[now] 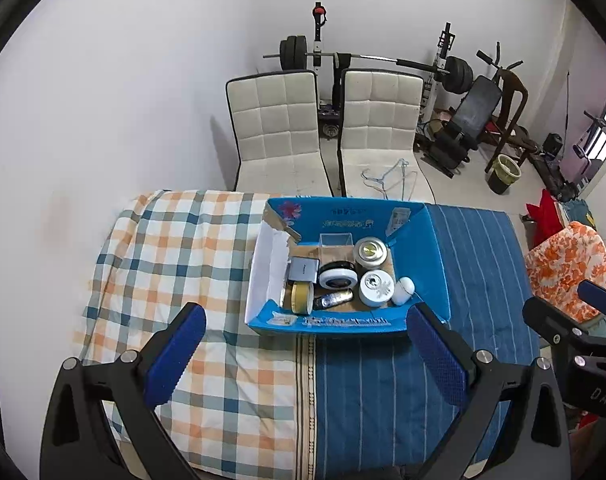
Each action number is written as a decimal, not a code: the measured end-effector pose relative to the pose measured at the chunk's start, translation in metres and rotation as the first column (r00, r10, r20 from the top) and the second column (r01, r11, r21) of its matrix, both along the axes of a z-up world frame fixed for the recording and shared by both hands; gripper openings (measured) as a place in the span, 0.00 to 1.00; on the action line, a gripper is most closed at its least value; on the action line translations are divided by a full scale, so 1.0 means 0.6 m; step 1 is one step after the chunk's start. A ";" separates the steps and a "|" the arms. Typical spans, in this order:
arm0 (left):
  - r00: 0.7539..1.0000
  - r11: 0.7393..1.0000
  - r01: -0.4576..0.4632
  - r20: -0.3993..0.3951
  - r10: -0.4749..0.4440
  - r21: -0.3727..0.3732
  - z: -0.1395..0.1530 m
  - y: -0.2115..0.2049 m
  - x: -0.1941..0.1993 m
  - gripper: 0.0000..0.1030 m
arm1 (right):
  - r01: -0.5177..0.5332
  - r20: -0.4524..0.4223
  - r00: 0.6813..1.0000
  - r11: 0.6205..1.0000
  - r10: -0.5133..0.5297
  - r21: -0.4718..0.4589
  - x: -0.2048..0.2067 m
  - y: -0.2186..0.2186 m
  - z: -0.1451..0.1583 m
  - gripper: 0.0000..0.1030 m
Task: Organize rigid objects
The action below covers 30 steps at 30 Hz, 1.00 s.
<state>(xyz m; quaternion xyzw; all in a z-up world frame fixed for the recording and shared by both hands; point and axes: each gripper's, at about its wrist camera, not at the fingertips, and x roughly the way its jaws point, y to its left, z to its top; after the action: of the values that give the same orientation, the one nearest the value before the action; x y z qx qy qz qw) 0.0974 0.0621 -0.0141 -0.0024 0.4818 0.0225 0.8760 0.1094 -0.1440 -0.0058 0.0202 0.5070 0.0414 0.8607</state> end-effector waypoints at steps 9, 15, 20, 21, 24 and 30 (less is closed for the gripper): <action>1.000 1.000 -0.012 -0.014 0.012 0.006 -0.022 0.004 0.018 1.00 | 0.014 -0.027 1.000 1.000 -0.015 -0.017 0.028 -0.002 -0.028 1.00; 1.000 1.000 -0.016 -0.021 0.016 0.009 -0.033 0.006 0.026 1.00 | 0.014 -0.033 0.999 1.000 -0.015 -0.022 0.034 0.001 -0.036 1.00; 0.999 1.000 -0.024 -0.022 0.024 0.006 -0.038 0.011 0.029 1.00 | 0.018 -0.039 0.999 0.999 -0.019 -0.027 0.035 -0.002 -0.046 1.00; 0.999 1.000 -0.026 -0.021 0.026 0.006 -0.038 0.012 0.028 1.00 | 0.019 -0.043 0.999 1.000 -0.020 -0.025 0.035 -0.004 -0.048 1.00; 0.999 1.000 -0.023 -0.025 0.023 0.005 -0.039 0.013 0.029 1.00 | 0.021 -0.047 0.999 1.000 -0.022 -0.023 0.036 -0.007 -0.053 1.00; 0.999 1.000 -0.021 -0.026 0.021 0.003 -0.041 0.014 0.028 1.00 | 0.022 -0.066 0.998 1.000 -0.022 -0.003 0.034 -0.013 -0.062 1.00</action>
<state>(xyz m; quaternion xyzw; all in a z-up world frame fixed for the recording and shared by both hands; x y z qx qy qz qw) 0.1140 0.0704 -0.0388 -0.0061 0.4932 0.0322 0.8693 0.1300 -0.1516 -0.0429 0.0261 0.5349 0.0305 0.8440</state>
